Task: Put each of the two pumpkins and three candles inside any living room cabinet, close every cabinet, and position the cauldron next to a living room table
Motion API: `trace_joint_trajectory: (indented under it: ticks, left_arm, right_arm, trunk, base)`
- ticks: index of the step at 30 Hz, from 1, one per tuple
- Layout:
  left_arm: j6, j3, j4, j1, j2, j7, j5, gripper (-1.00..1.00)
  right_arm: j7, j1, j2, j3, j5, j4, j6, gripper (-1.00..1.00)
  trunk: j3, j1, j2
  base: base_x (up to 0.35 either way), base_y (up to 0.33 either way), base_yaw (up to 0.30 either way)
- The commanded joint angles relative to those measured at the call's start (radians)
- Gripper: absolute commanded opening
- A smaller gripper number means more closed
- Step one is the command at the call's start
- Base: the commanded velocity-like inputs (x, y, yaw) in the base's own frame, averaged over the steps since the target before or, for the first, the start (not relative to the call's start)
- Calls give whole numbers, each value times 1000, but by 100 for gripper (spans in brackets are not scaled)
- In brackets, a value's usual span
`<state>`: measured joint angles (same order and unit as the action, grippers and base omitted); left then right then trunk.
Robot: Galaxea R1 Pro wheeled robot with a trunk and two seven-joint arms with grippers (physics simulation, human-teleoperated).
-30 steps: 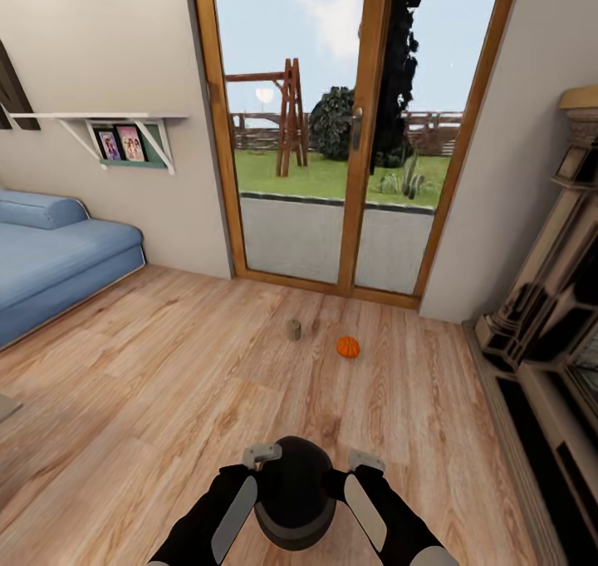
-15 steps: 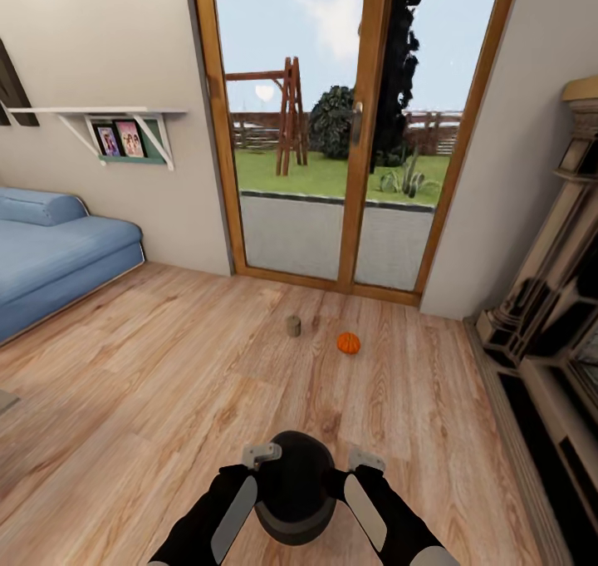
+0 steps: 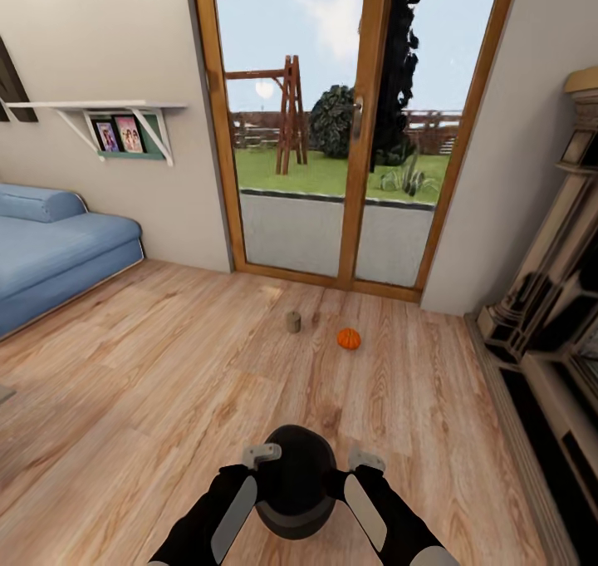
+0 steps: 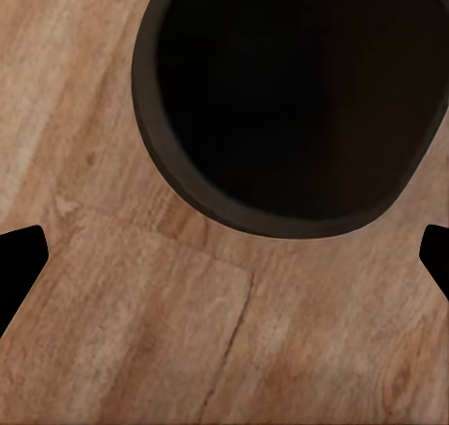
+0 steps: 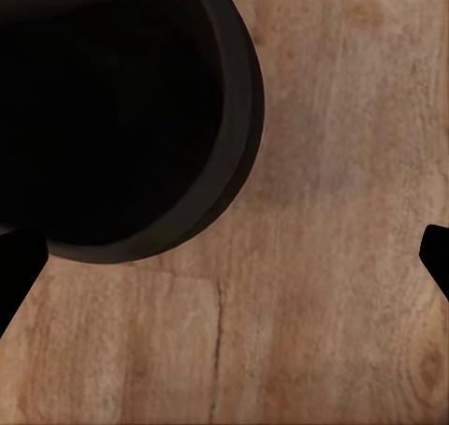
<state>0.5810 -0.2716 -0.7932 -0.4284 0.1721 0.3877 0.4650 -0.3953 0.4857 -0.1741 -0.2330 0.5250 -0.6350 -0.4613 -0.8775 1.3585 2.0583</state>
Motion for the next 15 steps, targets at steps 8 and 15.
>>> trace_joint_trajectory:
  ticks: [8, 15]
  left_arm:
    - [2, -3, -1, 0, 0, 10, 11, 100]
    - [2, -3, -1, 0, 0, 9, 11, 100]
  right_arm:
    - [-10, 1, 1, -5, 10, -2, -2, 100]
    - [-10, 1, 1, -5, 10, -2, -2, 100]
  trunk:
    - [-26, 31, 57]
    - [-48, 57, 106]
  base:
    - [0, 0, 0]
    - [0, 0, 0]
